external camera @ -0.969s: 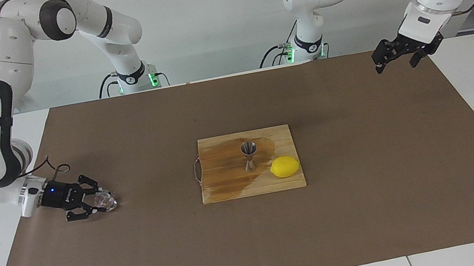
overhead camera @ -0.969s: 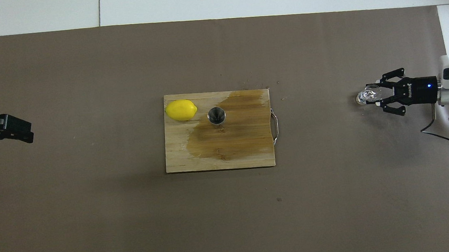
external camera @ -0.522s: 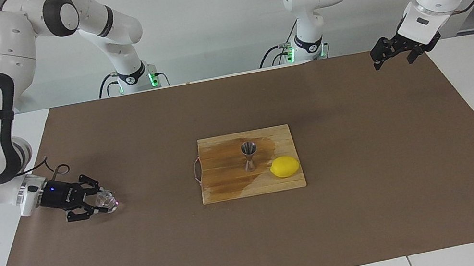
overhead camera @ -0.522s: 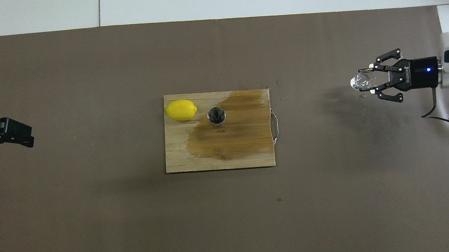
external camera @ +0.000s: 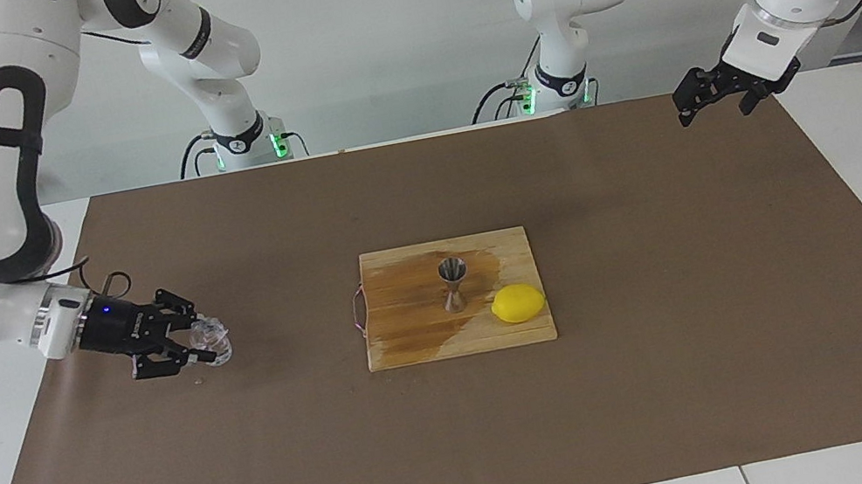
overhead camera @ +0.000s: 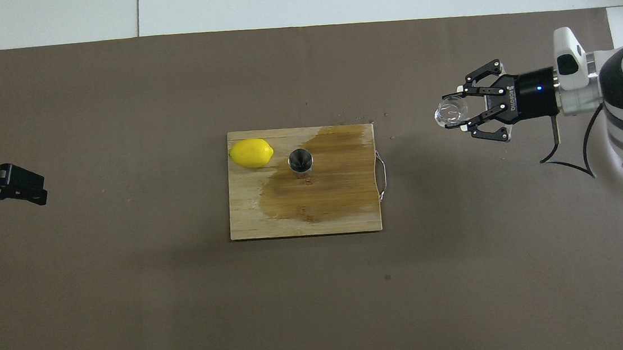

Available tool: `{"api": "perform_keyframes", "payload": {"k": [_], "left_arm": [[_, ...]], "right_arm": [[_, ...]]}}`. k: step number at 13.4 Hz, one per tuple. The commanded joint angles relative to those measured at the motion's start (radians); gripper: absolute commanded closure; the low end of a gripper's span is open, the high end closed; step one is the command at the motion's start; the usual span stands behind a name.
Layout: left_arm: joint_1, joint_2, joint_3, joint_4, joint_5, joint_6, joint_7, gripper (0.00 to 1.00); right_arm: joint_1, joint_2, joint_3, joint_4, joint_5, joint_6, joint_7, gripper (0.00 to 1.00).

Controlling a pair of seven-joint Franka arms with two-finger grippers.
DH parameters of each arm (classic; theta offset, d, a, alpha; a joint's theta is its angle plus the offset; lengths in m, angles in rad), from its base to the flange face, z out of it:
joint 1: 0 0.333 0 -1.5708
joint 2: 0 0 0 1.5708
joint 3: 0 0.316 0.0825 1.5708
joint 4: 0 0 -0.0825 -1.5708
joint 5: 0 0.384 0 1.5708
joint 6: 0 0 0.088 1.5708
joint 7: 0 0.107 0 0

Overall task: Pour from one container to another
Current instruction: 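Lift and carry the clear glass with the right gripper toward the cup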

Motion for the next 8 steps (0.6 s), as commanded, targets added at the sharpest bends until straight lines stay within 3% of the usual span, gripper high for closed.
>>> {"api": "perform_keyframes", "payload": {"k": [1,8], "left_arm": [[0.005,-0.031,-0.002,-0.032,0.007,-0.005,-0.008,0.00],[0.005,-0.031,-0.002,-0.032,0.007,-0.004,-0.008,0.00]], "right_arm": [[0.085,-0.023,-0.001,-0.041,0.001,0.096,0.084,0.94],[0.272,-0.018,-0.005,-0.041,0.003,0.283,0.289,0.94]]}}
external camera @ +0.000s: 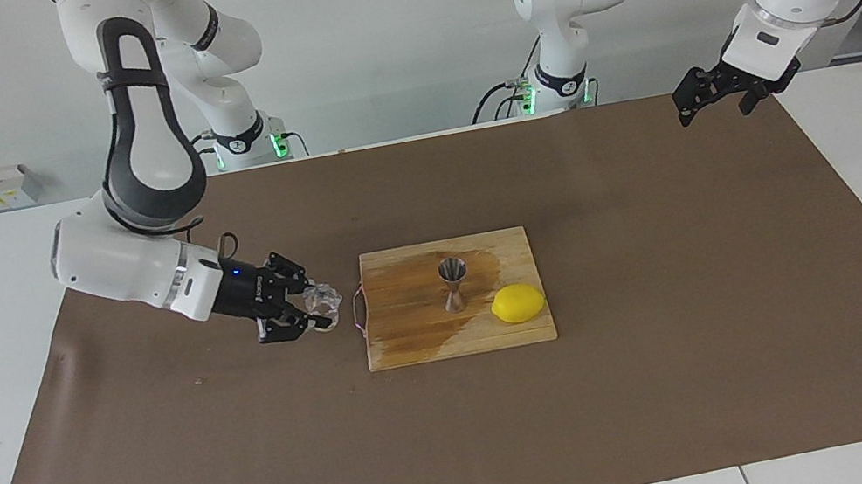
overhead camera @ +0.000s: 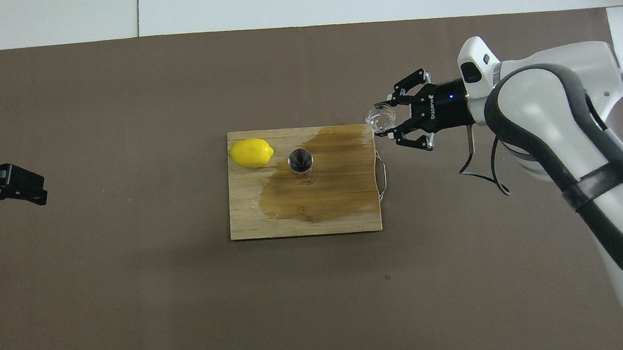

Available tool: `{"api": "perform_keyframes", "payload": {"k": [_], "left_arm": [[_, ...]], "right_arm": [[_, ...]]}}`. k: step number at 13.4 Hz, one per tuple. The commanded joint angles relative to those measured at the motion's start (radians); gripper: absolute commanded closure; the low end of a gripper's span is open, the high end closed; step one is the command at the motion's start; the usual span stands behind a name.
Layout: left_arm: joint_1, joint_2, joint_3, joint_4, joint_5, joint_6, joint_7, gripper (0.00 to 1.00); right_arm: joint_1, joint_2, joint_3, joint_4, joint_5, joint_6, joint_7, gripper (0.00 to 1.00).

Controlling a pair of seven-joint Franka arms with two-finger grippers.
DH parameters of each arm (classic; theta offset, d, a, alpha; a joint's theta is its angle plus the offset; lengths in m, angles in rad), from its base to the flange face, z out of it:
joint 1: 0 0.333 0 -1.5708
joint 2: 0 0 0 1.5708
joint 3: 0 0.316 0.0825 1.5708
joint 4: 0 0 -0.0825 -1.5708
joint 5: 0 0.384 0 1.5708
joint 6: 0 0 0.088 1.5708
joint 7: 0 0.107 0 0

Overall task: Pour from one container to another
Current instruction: 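Lift and carry the clear glass with the right gripper toward the cup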

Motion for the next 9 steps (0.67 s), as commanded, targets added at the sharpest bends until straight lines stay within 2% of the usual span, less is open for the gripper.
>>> {"api": "perform_keyframes", "payload": {"k": [1,3,5,9], "left_arm": [[0.005,-0.031,-0.002,-0.032,0.007,-0.005,-0.008,0.00],[0.005,-0.031,-0.002,-0.032,0.007,-0.005,-0.008,0.00],[0.005,-0.031,-0.002,-0.032,0.007,-0.003,-0.008,0.00],[0.005,-0.031,-0.002,-0.032,0.007,-0.005,-0.008,0.00]], "right_arm": [[0.064,-0.017,-0.006,-0.018,0.000,0.077,0.093,0.94],[0.113,-0.014,-0.006,-0.016,-0.009,0.139,0.145,0.94],[0.145,-0.012,-0.009,-0.015,-0.021,0.153,0.167,0.95],[0.188,-0.011,-0.012,-0.013,-0.130,0.184,0.272,0.95]]}}
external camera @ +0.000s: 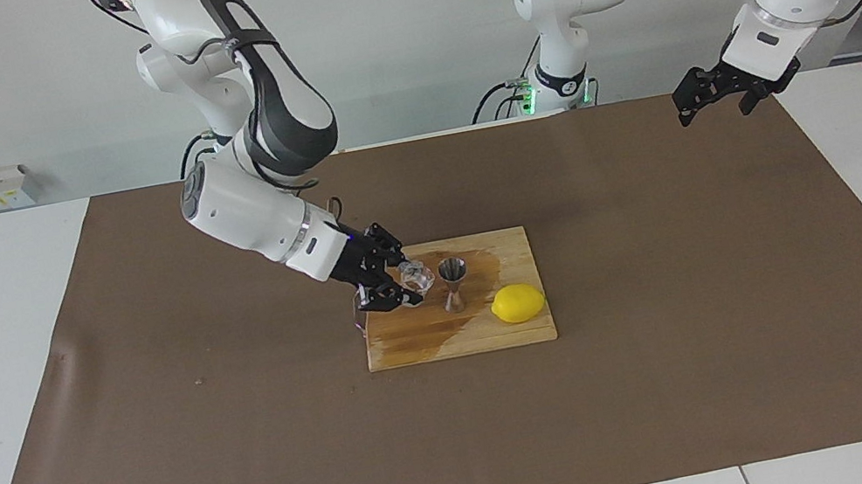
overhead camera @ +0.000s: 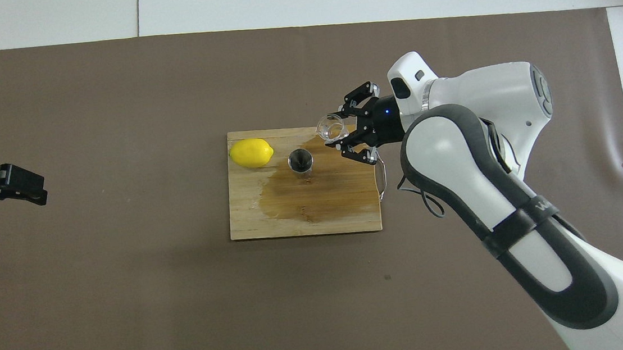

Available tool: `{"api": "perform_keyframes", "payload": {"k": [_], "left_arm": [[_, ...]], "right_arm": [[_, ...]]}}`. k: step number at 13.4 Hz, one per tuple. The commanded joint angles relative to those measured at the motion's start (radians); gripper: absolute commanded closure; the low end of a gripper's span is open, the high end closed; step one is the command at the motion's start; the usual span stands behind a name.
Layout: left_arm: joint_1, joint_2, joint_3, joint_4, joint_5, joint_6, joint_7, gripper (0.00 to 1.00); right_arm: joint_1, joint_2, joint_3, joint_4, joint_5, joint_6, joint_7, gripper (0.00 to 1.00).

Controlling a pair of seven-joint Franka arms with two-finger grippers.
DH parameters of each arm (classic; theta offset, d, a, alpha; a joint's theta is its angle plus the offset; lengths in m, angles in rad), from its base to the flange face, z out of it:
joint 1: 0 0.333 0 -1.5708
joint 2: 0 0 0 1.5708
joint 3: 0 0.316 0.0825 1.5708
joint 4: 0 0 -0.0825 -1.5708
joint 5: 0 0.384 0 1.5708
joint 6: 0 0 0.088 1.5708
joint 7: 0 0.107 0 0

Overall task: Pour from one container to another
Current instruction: 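Lift and carry the clear glass with the right gripper toward the cup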

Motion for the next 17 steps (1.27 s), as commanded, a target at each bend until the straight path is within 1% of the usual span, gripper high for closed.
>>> {"api": "perform_keyframes", "payload": {"k": [1,8,14,17], "left_arm": [[0.005,-0.031,-0.002,-0.032,0.007,-0.003,-0.008,0.00],[0.005,-0.031,0.004,-0.020,0.007,0.014,-0.012,0.00],[0.003,-0.031,0.006,-0.020,0.007,0.080,-0.014,0.00],[0.005,-0.031,0.006,-0.018,0.007,0.133,-0.014,0.00]], "right_arm": [[0.027,-0.011,-0.009,-0.010,-0.066,0.013,0.075,0.96],[0.083,-0.016,-0.012,0.013,-0.243,0.006,0.246,0.97],[0.103,-0.014,-0.012,0.043,-0.341,-0.010,0.333,0.97],[0.107,-0.011,-0.012,0.080,-0.404,-0.053,0.393,0.97]]}}
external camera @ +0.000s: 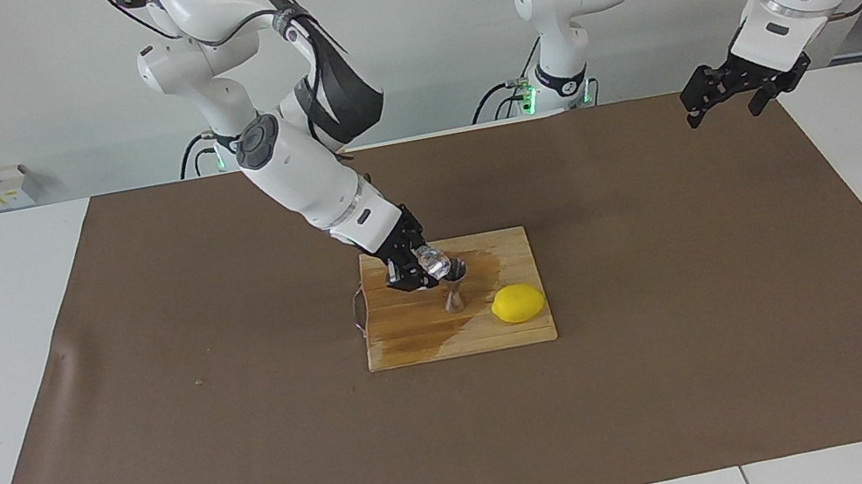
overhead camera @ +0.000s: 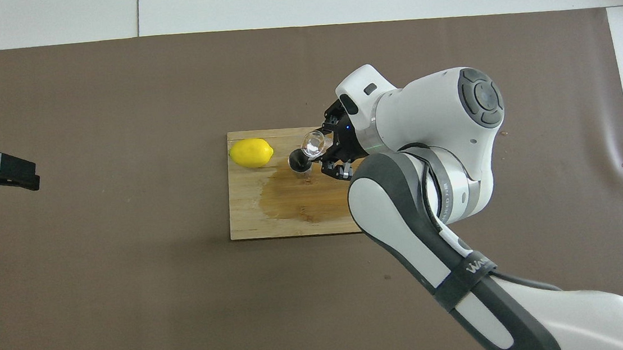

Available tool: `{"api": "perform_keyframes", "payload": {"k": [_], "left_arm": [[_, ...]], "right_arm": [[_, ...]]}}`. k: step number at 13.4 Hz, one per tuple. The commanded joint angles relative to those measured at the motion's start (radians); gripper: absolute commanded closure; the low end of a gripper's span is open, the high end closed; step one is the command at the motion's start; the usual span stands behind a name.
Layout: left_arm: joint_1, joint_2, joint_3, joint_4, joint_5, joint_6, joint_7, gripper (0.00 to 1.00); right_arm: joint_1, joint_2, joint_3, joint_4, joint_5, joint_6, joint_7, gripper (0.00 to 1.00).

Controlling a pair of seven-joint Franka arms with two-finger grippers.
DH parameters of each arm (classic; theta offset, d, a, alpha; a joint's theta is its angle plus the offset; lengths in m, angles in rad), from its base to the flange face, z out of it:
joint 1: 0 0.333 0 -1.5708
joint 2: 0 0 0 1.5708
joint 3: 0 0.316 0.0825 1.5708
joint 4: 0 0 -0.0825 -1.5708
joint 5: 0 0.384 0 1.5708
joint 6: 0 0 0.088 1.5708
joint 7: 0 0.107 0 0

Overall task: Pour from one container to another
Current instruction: 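Tilt the clear glass with the right gripper over the silver cup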

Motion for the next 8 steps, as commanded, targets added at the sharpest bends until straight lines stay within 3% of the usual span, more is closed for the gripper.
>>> {"api": "perform_keyframes", "payload": {"k": [1,8], "left_arm": [[0.004,-0.020,-0.001,-0.020,0.007,0.056,-0.013,0.00],[-0.008,-0.018,-0.001,-0.020,0.005,0.105,-0.031,0.00]], "right_arm": [[0.010,-0.006,-0.007,0.028,-0.058,-0.040,0.060,0.97],[0.039,0.001,-0.009,0.028,-0.105,-0.038,0.113,0.97]]}}
